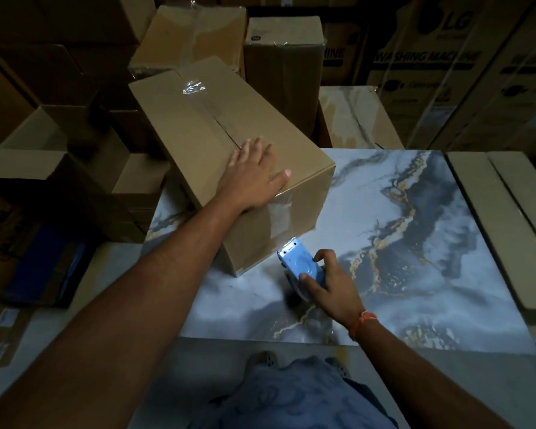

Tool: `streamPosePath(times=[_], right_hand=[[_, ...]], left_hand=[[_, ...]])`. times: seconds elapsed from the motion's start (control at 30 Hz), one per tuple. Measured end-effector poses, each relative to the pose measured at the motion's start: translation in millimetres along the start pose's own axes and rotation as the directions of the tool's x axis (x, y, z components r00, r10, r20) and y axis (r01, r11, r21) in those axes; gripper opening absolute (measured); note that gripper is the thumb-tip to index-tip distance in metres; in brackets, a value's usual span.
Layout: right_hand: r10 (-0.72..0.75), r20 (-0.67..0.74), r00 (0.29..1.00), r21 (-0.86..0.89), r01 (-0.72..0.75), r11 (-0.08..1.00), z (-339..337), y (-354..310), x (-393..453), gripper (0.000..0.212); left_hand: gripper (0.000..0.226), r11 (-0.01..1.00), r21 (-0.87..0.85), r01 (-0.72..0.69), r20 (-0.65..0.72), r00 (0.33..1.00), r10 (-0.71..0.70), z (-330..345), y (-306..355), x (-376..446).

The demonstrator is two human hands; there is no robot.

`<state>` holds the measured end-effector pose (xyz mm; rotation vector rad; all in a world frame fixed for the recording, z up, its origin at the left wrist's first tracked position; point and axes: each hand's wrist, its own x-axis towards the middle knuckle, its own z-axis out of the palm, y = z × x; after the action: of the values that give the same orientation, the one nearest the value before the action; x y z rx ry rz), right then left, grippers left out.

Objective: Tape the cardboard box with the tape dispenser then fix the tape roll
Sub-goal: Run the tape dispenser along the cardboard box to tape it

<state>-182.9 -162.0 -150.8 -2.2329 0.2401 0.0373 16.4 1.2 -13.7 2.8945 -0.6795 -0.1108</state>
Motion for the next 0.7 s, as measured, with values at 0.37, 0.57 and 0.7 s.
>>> streamPosePath(times=[0.37, 0.57, 0.7], right_hand=[[-0.01, 0.296, 0.955, 0.379, -0.108, 0.919, -20.5, 8.5, -0.6, 0.048], [-0.053, 0.272, 0.961, 0.459, -0.081, 0.885, -28.2, 4.8, -19.8, 0.047], [-0.118, 0.273, 0.955, 0.469, -0.025, 0.883, -36.0, 9.7, -29.9, 0.047]], left_hand=[[0.075, 1.0, -0.013, 0.012, 0.003, 1.0, -0.012, -1.5, 0.8, -0.2], [0.076, 0.998, 0.012, 0.06, 0.032, 0.998, -0.06, -4.4, 0.5, 7.2], [0.075, 0.996, 0.023, 0.081, 0.05, 0.995, -0.082, -2.0, 1.8, 7.7]])
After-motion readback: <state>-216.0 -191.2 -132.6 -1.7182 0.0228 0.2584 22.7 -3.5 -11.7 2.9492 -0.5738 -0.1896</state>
